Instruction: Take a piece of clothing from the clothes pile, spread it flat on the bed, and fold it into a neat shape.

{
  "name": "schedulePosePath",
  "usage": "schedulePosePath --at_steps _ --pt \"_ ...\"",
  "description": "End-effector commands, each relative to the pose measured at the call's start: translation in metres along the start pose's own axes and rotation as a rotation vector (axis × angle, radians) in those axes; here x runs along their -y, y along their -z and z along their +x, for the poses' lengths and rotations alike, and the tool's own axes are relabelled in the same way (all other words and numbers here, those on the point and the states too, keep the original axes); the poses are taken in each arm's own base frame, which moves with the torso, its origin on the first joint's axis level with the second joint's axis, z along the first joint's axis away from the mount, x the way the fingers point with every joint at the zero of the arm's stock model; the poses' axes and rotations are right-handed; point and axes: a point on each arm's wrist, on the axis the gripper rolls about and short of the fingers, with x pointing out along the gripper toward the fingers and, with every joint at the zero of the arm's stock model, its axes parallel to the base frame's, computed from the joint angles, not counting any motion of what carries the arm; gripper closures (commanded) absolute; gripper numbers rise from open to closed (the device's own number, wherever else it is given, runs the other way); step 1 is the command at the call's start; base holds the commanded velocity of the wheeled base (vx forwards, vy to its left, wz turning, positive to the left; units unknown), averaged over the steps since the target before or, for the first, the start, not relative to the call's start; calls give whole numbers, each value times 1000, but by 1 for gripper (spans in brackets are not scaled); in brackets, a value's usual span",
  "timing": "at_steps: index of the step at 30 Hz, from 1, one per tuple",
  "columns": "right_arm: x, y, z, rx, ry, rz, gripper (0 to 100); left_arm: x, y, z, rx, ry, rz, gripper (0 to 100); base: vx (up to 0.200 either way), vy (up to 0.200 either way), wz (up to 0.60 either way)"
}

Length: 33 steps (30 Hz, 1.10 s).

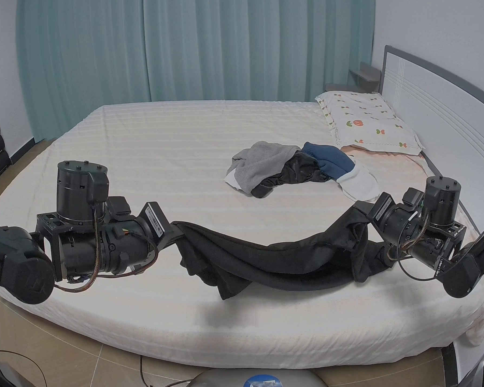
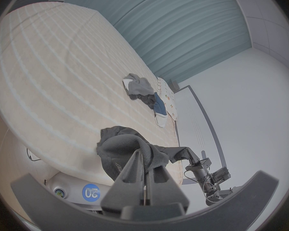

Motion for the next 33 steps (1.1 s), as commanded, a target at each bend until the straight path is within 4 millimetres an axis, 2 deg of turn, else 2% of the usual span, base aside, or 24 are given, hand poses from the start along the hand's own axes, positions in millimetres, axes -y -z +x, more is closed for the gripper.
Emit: schedulePosePath --at_steps 1,14,24,33 --pt "-4 -8 -5 33 -21 2 100 1 -5 -3 22 7 -4 100 0 200 0" --pt "-5 -3 -3 14 -39 5 100 1 -17 -4 67 6 -36 100 0 200 0" --pt "-10 -1 -3 17 -49 3 100 3 -30 0 150 92 -115 100 0 200 0" --pt "-13 -4 -2 72 -27 7 100 2 -31 6 142 88 -135 100 0 200 0"
